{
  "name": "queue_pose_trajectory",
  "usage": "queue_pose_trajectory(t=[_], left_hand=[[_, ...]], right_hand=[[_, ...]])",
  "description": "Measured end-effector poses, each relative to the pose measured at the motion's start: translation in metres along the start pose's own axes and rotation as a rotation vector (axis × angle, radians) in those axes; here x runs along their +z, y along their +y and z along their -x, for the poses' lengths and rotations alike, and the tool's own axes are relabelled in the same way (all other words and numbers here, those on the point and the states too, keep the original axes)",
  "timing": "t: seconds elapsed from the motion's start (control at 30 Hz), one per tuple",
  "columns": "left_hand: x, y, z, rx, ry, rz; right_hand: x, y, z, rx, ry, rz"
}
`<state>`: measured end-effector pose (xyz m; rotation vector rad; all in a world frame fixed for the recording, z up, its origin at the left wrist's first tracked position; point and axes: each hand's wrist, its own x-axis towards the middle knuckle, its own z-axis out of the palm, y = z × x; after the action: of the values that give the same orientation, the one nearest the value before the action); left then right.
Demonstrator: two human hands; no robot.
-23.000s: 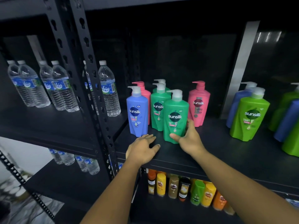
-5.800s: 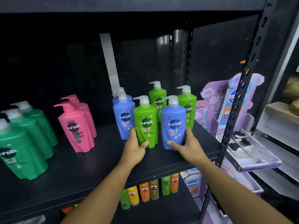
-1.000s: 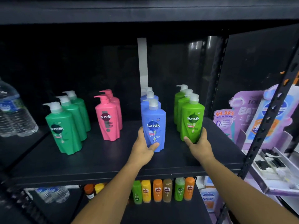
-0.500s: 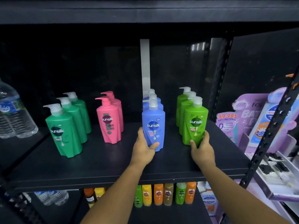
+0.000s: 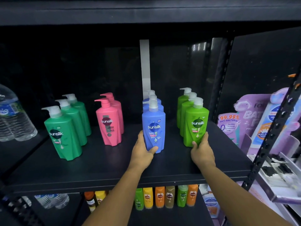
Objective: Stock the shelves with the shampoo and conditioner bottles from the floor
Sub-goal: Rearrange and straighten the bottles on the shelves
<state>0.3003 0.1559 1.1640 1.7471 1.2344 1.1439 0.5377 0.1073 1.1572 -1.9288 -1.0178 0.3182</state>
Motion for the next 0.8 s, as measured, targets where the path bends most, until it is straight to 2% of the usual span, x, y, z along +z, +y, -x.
queue_pose_trajectory(t=[0.23,0.47,0.8], left_hand=[[0.004,0.002,0.001,-0.002,0.016,-0.054],[0.003,0.005,0.004,-0.014,0.009,-0.07],[-0.005,0.008,0.008,-0.035,-0.045,-0.083]], right_hand=[[-0.003,0.001,0.002,-0.047,-0.004,0.008],[-0.004,0.006,0.008,-0.156,0.157,-0.016],[-0.01,0.002,0.022,-0.221,0.216,-0.076]])
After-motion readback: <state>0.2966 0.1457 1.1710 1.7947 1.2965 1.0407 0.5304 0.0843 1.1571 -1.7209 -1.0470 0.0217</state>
